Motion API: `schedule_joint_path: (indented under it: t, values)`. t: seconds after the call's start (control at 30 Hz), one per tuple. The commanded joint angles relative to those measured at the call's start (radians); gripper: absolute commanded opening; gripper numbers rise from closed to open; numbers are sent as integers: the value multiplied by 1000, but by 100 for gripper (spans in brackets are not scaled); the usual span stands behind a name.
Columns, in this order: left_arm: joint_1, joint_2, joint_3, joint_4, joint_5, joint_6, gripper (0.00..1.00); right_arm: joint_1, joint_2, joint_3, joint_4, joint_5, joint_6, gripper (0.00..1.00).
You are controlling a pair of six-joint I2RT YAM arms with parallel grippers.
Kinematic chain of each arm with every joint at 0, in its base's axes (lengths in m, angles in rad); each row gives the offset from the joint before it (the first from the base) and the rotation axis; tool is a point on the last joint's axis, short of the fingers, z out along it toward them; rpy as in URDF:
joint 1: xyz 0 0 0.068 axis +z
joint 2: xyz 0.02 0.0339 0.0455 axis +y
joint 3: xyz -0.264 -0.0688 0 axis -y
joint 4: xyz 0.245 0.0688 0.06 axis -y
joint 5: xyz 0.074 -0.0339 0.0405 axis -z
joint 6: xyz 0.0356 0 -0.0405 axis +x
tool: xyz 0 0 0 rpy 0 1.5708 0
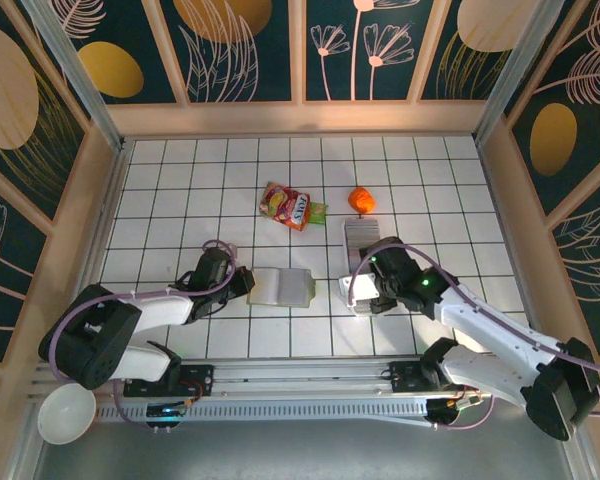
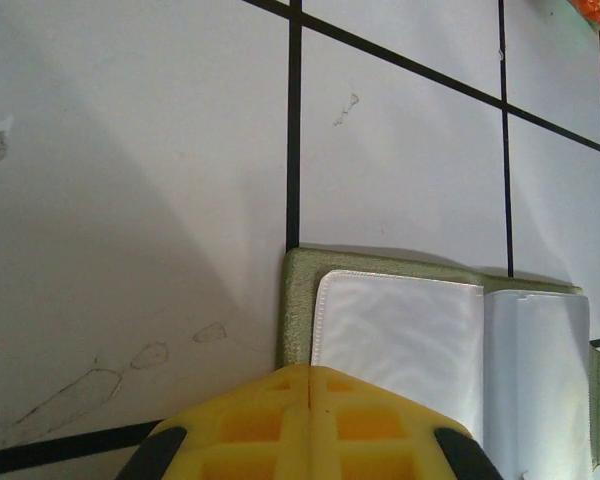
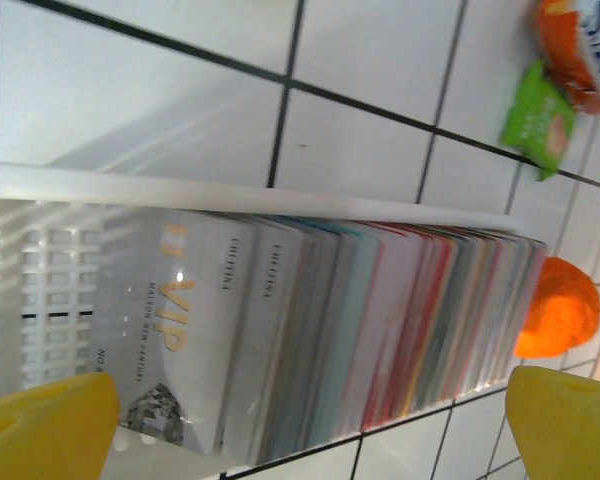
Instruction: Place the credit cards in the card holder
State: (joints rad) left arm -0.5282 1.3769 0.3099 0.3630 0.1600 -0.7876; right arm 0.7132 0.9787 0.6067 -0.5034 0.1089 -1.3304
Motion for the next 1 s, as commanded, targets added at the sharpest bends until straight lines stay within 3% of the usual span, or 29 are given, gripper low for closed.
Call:
schedule_joint_path:
  t: [0.0, 0.97]
  values:
    - [4, 37, 5, -33, 12, 26, 0, -7, 39, -8, 46, 16, -55, 99]
    - [4, 10, -17, -27, 33, 40, 0, 27, 257, -5, 171, 79, -101, 99]
